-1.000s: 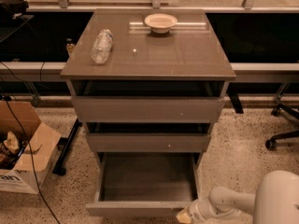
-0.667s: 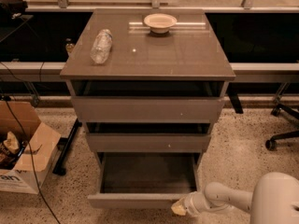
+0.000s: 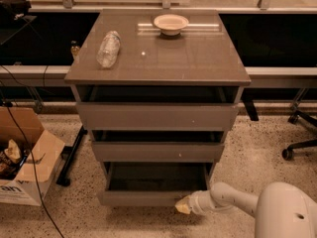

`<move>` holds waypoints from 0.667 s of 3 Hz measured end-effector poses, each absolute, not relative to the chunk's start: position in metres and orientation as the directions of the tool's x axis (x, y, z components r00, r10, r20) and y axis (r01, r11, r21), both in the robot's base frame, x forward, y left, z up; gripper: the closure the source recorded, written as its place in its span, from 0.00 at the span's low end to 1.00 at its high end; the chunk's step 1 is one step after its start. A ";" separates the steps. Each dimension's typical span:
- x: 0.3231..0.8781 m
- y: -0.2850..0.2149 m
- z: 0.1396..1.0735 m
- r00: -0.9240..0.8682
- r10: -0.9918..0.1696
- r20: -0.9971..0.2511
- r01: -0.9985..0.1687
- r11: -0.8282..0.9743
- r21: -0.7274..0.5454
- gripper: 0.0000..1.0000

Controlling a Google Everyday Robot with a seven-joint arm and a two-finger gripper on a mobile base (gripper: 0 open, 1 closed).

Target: Close bottom drawer

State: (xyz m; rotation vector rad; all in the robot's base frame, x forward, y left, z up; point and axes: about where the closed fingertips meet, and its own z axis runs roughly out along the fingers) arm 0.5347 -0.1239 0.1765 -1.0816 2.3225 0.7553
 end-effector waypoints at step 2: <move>0.575 -0.126 0.177 -0.562 -0.521 -0.643 -0.803 0.531 0.271 0.58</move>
Offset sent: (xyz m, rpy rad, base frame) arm 0.0680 -0.0082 0.0046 0.0374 -0.0558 -0.0064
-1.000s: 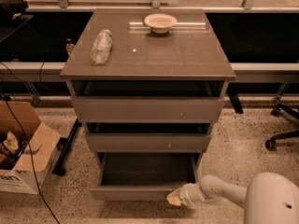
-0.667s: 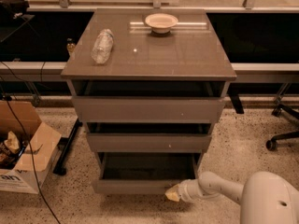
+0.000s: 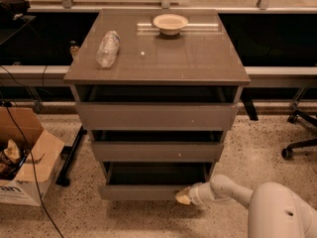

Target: Close bottom drawer

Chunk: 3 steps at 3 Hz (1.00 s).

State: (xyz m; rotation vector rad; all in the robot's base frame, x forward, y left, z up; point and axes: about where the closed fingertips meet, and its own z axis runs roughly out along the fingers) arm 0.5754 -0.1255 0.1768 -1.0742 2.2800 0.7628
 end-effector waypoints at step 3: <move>0.596 -0.122 0.183 -0.544 -0.506 -0.669 -0.812 0.518 0.269 0.00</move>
Offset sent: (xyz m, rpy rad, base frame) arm 0.0333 -0.0026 0.0148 0.0440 -0.0376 0.0020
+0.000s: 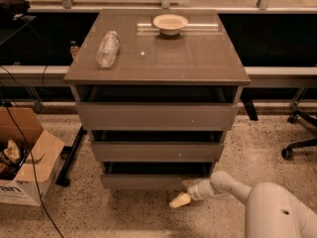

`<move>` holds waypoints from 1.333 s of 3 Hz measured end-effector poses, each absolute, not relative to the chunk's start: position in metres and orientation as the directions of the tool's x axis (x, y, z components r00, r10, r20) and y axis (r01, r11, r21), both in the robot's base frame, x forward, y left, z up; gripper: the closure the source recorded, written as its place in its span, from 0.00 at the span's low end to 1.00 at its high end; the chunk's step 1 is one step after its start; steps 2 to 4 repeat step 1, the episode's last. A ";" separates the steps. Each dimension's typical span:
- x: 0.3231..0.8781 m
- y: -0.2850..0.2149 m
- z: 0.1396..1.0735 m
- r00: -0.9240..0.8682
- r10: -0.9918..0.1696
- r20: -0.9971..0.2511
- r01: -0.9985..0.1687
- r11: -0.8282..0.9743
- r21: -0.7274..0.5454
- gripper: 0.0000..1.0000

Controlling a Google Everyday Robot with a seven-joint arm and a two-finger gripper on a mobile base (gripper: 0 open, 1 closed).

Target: Close bottom drawer

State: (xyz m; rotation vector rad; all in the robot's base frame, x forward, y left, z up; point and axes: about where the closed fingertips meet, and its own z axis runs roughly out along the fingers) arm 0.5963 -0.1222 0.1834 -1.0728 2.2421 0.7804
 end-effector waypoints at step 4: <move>0.596 -0.122 0.183 -0.544 -0.506 -0.669 -0.812 0.518 0.269 0.00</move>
Offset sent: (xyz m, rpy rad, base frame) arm 0.0000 0.0000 0.0000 0.0000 0.0000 0.0000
